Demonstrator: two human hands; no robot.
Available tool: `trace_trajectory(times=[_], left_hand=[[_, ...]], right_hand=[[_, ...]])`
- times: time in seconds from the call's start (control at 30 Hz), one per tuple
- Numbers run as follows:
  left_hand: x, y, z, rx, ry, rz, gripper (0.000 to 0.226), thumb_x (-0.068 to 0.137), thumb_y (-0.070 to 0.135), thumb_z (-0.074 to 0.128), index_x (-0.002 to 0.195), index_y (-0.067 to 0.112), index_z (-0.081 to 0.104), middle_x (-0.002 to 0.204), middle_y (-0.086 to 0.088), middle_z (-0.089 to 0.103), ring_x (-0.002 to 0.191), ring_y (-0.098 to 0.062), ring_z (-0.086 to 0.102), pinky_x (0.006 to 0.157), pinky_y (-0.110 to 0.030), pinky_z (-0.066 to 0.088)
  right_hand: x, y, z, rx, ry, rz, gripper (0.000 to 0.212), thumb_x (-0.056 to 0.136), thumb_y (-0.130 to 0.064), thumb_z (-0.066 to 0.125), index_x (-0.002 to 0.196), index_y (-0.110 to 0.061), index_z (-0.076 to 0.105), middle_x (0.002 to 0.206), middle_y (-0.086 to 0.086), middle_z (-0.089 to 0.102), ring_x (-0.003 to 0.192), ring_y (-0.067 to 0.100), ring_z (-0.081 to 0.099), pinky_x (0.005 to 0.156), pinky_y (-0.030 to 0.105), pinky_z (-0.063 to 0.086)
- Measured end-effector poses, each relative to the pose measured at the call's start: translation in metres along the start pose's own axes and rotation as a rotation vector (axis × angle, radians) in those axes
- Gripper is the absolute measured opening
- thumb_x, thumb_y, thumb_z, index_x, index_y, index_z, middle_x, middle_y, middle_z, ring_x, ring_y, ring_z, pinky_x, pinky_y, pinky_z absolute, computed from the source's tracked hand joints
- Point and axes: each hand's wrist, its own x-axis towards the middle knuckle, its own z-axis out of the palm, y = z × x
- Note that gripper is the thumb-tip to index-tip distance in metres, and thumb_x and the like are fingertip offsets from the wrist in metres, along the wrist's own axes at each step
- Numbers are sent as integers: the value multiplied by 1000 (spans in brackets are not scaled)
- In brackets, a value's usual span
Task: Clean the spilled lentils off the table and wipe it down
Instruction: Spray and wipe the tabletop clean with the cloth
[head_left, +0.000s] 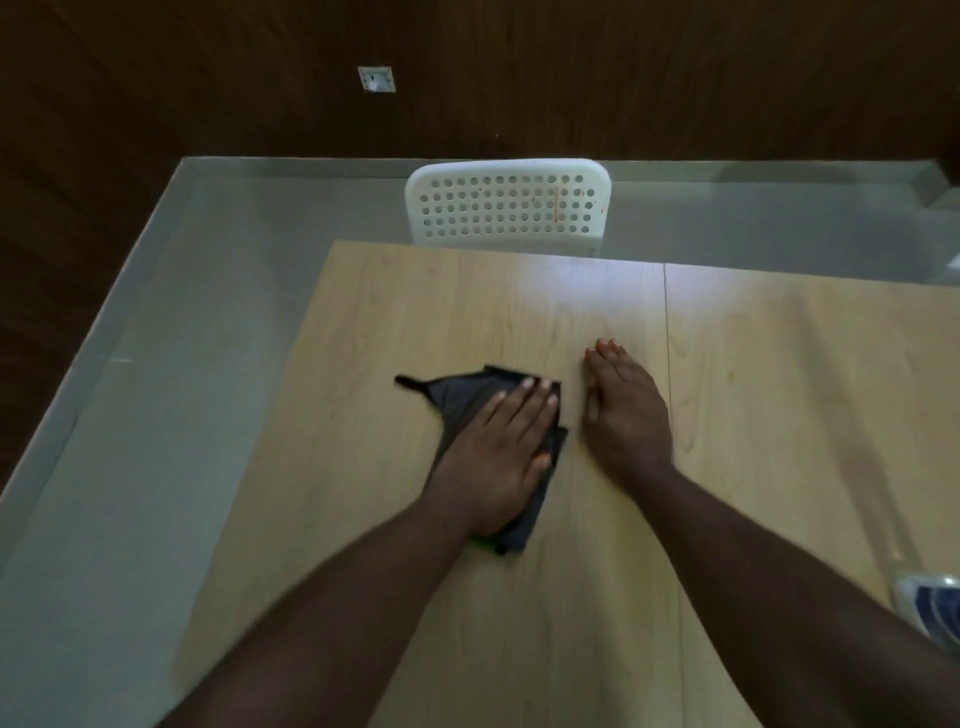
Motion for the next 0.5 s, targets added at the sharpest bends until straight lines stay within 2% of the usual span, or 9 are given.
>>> trace_trajectory(times=[0.13, 0.27, 0.37, 0.5], left_hand=[[-49, -29, 0, 28, 15, -100, 66, 112, 43, 17, 168, 11, 4, 177, -5, -1, 163, -19, -4, 132, -43, 6], [-7, -20, -5, -33, 49, -340, 71, 107, 46, 9, 168, 11, 1, 177, -6, -5, 163, -21, -4, 132, -41, 1], [-18, 23, 8, -39, 47, -232, 68, 111, 43, 18, 168, 11, -1, 177, -6, -7, 163, -20, -9, 132, -41, -2], [-111, 65, 23, -23, 28, -78, 68, 112, 42, 23, 169, 11, 2, 177, -5, -3, 163, -19, -9, 132, -43, 3]], right_hand=[[-32, 1, -2, -2, -79, -36, 53, 108, -25, 49, 160, -17, 41, 168, 2, 35, 159, 18, 23, 130, 38, 17], [-80, 8, 1, -44, -123, -134, 57, 107, -36, 34, 161, -18, 39, 170, 1, 32, 160, 17, 20, 130, 42, 19], [-94, 17, 4, -74, -102, -160, 57, 107, -38, 32, 159, -16, 43, 168, 3, 35, 158, 18, 25, 129, 43, 24], [-114, 27, -5, -130, -115, -163, 58, 108, -40, 30, 159, -15, 44, 167, 5, 37, 158, 21, 27, 128, 43, 26]])
